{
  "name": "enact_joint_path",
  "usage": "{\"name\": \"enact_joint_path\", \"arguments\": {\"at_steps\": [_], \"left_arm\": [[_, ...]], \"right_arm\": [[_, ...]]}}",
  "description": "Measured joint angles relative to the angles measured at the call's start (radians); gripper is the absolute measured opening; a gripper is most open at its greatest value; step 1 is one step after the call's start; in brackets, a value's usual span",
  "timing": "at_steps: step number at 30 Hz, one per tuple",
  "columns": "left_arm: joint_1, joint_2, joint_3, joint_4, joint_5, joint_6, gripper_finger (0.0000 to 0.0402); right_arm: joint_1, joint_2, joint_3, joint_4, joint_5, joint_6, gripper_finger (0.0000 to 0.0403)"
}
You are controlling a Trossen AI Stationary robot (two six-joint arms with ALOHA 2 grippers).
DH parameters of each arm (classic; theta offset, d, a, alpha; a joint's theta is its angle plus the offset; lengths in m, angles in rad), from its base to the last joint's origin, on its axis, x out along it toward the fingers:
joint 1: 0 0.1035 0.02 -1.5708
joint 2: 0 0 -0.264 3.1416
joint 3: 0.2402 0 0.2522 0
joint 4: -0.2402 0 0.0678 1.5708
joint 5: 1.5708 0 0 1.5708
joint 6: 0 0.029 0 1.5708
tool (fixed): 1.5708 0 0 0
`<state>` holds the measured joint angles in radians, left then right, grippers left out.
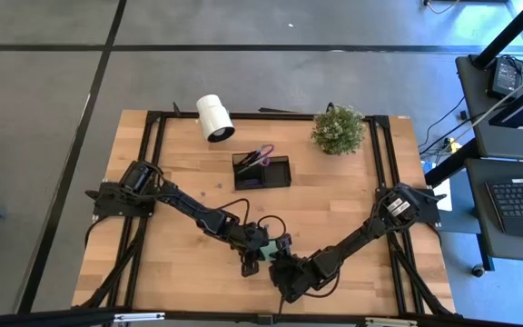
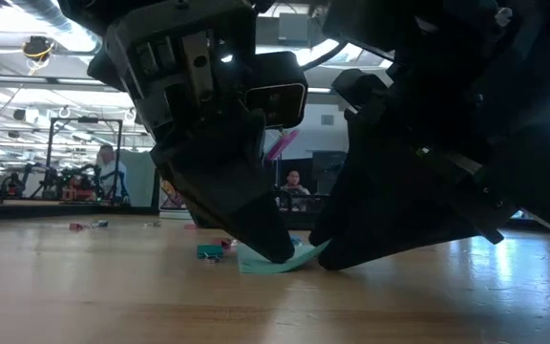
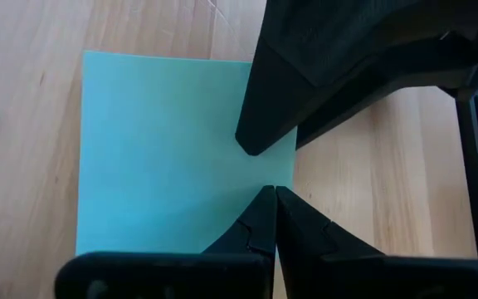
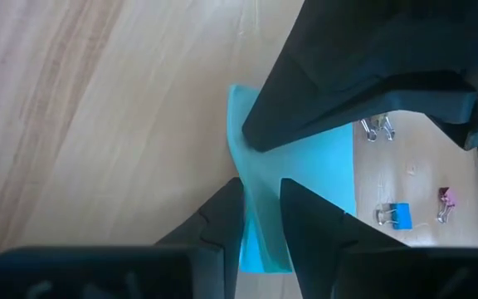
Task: Pick and place office supplies into organizer
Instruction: Put the blue sticky note into the black desk organizer
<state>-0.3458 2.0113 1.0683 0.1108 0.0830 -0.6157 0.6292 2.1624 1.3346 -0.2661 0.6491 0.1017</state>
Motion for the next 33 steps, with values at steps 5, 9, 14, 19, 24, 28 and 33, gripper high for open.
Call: {"name": "enact_joint_path", "arguments": {"at_steps": [5, 9, 14, 19, 24, 28, 33], "left_arm": [[0.001, 0.0, 0.0, 0.003, -0.001, -0.042, 0.0002], [0.001, 0.001, 0.0, 0.006, 0.015, -0.044, 0.0002], [0.002, 0.001, 0.0, 0.007, 0.021, -0.044, 0.0001], [0.002, 0.001, 0.001, 0.007, 0.023, -0.044, 0.0003], [0.002, 0.001, 0.001, 0.007, 0.061, -0.03, 0.0001], [0.002, 0.001, 0.001, 0.007, 0.065, -0.028, 0.0003], [0.002, 0.001, 0.001, 0.006, 0.066, -0.026, 0.0001]], "right_arm": [[0.0, 0.001, 0.0, 0.011, -0.003, -0.002, 0.0088], [-0.002, 0.001, 0.003, -0.017, -0.003, -0.021, 0.0088], [-0.001, 0.0, 0.005, -0.046, -0.002, -0.054, 0.0088], [-0.001, -0.001, 0.005, -0.053, 0.0, -0.063, 0.0083], [-0.001, -0.002, 0.005, -0.06, -0.005, -0.105, 0.0057], [-0.003, -0.002, 0.005, -0.062, -0.008, -0.105, 0.0035], [-0.003, -0.002, 0.004, -0.063, -0.008, -0.106, 0.0015]]}}
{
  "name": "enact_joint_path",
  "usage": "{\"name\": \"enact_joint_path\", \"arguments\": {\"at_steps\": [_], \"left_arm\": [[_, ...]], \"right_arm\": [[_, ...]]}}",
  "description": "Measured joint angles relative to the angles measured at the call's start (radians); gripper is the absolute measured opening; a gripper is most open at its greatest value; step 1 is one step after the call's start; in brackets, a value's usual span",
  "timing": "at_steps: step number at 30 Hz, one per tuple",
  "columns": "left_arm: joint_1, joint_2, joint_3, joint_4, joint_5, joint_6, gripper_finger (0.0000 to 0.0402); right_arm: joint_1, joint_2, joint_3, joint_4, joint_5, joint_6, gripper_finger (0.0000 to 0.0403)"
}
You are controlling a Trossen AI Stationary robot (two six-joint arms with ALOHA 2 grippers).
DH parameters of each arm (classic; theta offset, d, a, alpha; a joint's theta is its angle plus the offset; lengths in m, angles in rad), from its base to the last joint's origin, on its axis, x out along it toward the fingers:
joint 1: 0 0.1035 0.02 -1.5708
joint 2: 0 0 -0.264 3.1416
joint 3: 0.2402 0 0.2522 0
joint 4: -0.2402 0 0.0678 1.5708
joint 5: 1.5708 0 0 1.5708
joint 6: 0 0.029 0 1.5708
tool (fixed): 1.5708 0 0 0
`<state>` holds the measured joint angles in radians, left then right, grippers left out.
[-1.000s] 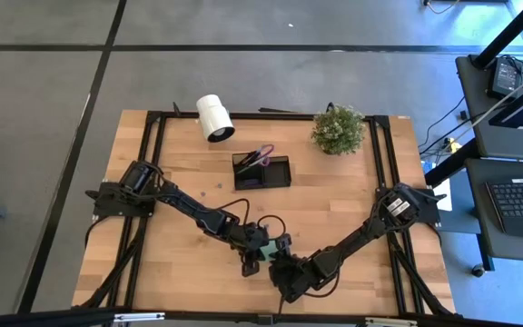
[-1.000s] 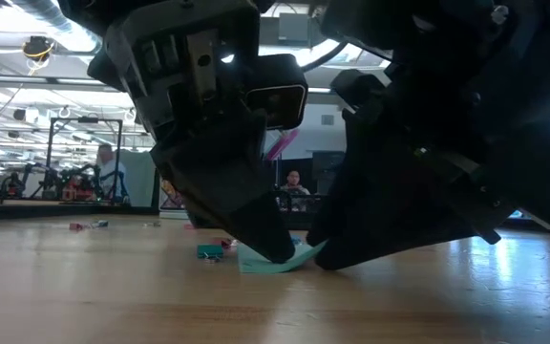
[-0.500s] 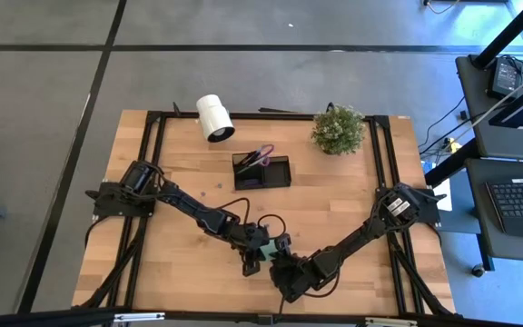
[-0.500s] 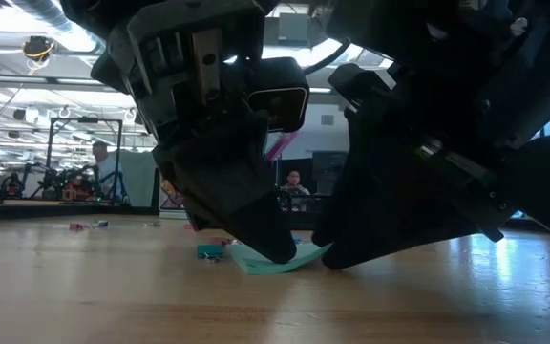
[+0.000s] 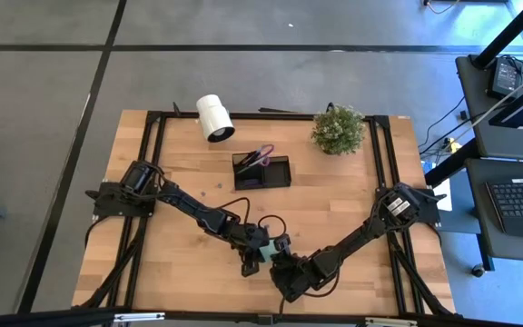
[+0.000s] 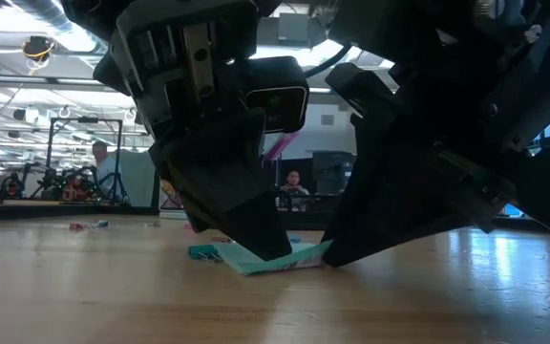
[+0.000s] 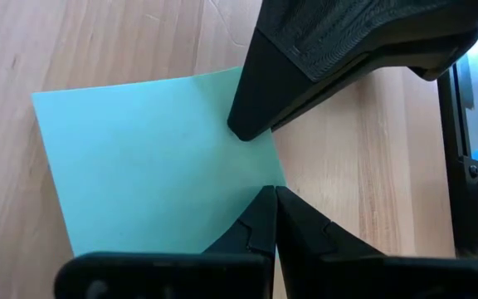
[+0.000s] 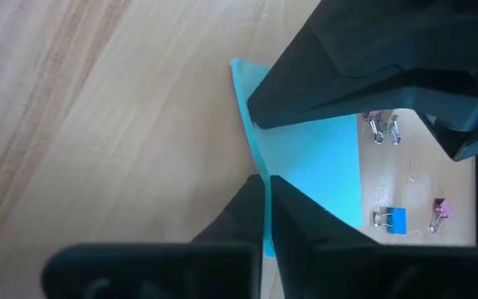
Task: Pick and place office supplies into organizer
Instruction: Put the blue sticky note into the black desk organizer
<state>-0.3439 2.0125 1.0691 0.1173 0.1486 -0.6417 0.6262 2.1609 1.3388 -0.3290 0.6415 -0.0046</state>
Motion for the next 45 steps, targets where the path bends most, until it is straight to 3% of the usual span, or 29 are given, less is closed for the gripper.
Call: {"name": "enact_joint_path", "arguments": {"at_steps": [9, 15, 23, 30, 37, 45], "left_arm": [[0.005, -0.003, 0.0, 0.003, 0.0, 0.003, 0.0001], [0.003, -0.025, -0.001, 0.023, 0.002, 0.092, 0.0018], [0.005, -0.149, 0.0, -0.024, 0.004, 0.17, 0.0068], [-0.015, -0.321, 0.0, -0.058, -0.005, 0.267, 0.0069], [-0.078, -0.494, 0.0, -0.128, -0.227, 0.4, 0.0061], [-0.165, -0.621, 0.0, -0.273, -0.479, 0.418, 0.0061]], "right_arm": [[0.0, 0.0, 0.006, -0.011, 0.002, -0.001, 0.0011], [-0.003, 0.002, 0.056, -0.109, -0.009, -0.006, 0.0011], [-0.009, 0.002, 0.142, -0.305, -0.014, 0.073, 0.0011], [-0.014, -0.117, 0.146, -0.384, 0.001, 0.206, 0.001], [-0.027, -0.296, 0.146, -0.451, 0.1, 0.241, 0.001], [-0.077, -0.402, 0.146, -0.634, 0.264, 0.26, 0.001]]}}
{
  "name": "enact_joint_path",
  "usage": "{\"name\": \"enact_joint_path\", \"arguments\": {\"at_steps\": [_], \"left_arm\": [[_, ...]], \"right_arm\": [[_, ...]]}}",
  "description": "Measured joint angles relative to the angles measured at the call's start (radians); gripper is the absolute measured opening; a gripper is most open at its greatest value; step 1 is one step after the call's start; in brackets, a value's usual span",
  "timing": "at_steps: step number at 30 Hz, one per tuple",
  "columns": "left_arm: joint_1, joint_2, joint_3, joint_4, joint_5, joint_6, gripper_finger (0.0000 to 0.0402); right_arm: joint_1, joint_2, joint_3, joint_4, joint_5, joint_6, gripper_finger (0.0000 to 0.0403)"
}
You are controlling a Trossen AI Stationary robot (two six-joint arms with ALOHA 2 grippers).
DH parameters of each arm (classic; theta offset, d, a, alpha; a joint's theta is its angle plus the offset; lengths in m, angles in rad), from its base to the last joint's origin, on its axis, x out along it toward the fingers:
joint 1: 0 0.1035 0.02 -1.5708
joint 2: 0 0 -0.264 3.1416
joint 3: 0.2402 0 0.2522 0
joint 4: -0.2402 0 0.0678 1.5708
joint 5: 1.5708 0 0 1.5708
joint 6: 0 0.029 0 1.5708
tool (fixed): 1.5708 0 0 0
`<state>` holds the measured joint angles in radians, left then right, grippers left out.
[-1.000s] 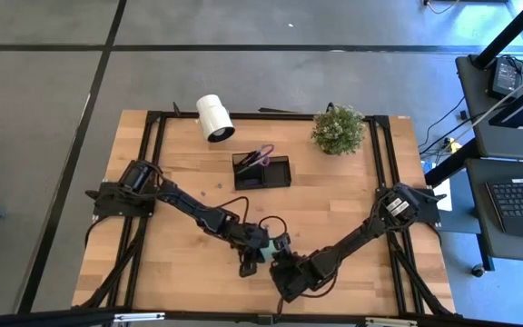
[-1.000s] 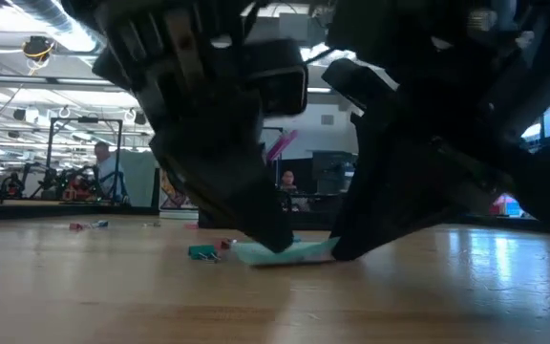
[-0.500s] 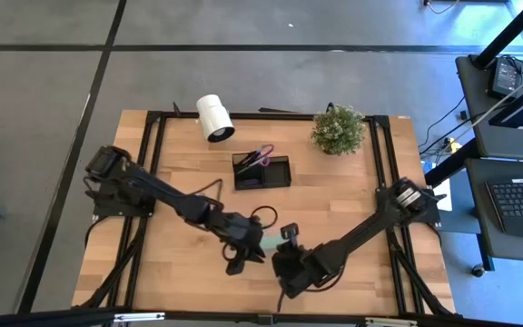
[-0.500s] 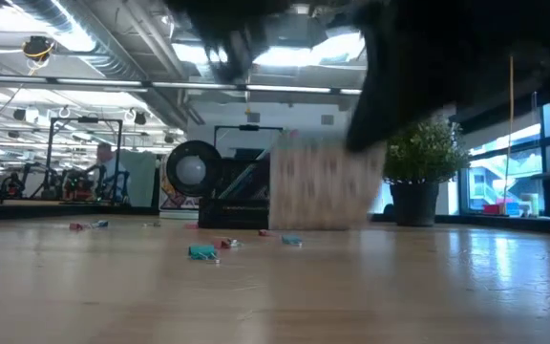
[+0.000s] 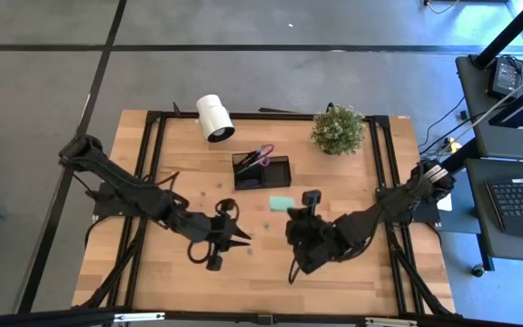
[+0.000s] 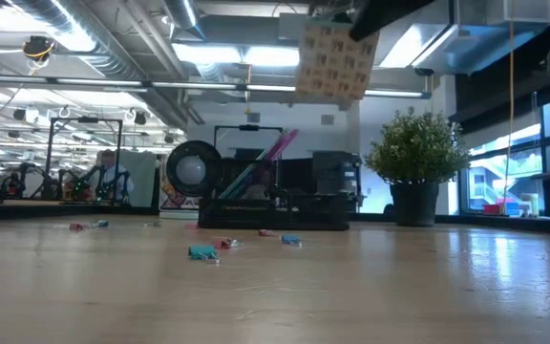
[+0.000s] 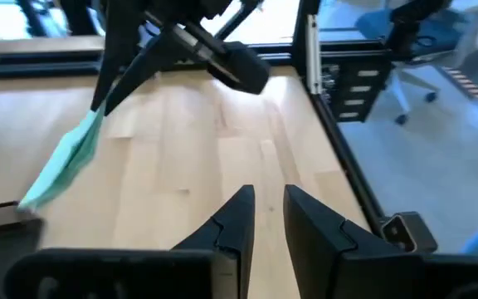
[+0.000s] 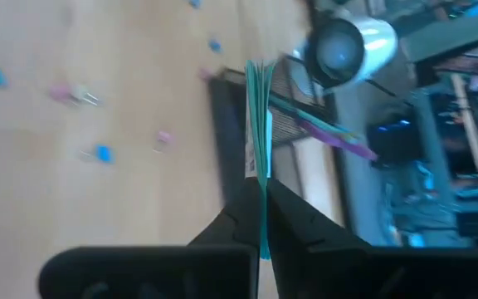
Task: Pick and place office supplies into organizer
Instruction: Put the blue sticky note into the black desk organizer
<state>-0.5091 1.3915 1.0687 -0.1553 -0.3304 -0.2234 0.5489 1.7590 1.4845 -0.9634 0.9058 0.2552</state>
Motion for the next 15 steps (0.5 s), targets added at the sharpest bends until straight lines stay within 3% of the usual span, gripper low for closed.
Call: {"name": "enact_joint_path", "arguments": {"at_steps": [6, 11, 15], "left_arm": [[-0.057, -0.072, -0.088, -0.01, -0.207, -0.07, 0.0061], [-0.09, -0.188, -0.278, 0.194, -0.281, -0.131, 0.0061], [-0.094, -0.283, -0.434, 0.381, -0.299, -0.146, 0.0061]], "right_arm": [[-0.052, -0.005, -0.05, -0.08, 0.038, -0.032, 0.001], [-0.062, -0.022, -0.168, -0.06, 0.043, -0.052, 0.001], [-0.064, -0.066, -0.273, 0.085, 0.043, -0.134, 0.001]]}}
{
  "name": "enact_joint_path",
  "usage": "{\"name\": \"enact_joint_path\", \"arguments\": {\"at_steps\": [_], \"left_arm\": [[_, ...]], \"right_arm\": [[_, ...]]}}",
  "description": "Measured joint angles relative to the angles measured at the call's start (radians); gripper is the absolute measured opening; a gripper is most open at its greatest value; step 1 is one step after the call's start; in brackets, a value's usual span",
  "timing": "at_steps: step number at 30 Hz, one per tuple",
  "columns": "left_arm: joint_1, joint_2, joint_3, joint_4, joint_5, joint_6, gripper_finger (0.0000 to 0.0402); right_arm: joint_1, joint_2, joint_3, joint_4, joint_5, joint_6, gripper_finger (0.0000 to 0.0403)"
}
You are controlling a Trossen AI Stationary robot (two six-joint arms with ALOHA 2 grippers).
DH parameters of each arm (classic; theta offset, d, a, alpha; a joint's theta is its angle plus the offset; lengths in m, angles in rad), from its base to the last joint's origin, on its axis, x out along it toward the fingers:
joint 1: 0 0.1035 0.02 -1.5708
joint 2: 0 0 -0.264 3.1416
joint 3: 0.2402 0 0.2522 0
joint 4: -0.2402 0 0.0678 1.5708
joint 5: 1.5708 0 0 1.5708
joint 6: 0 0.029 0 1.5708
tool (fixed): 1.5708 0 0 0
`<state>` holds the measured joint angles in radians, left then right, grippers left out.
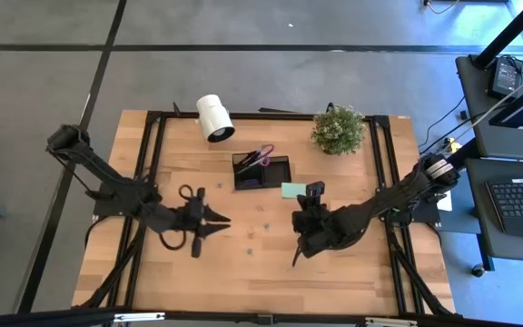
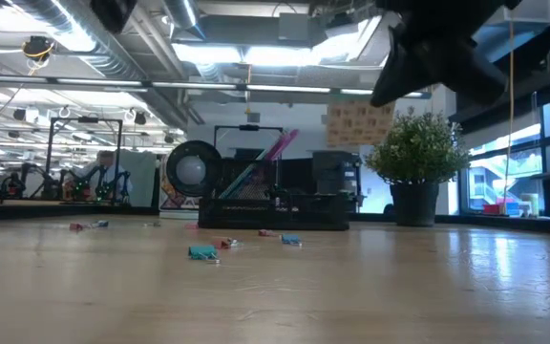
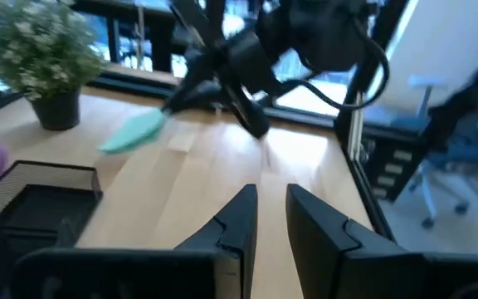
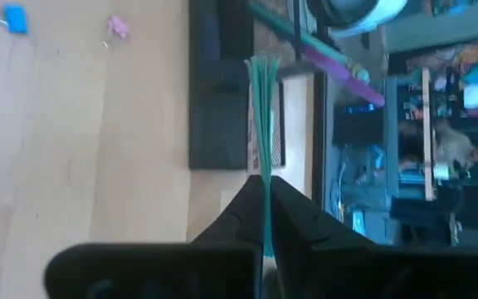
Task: Pick and place office supplies into organizer
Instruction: Put the blue sticky note into the black desk organizer
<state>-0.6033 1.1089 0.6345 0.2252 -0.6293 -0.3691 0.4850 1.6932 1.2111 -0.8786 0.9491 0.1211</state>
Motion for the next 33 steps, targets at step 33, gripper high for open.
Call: {"name": "enact_joint_path", "arguments": {"at_steps": [33], "left_arm": [[0.119, -0.167, -0.195, 0.025, -0.068, 0.138, 0.0061]], "right_arm": [[-0.457, 0.03, -0.236, 0.753, -0.344, -0.573, 0.001]]}}
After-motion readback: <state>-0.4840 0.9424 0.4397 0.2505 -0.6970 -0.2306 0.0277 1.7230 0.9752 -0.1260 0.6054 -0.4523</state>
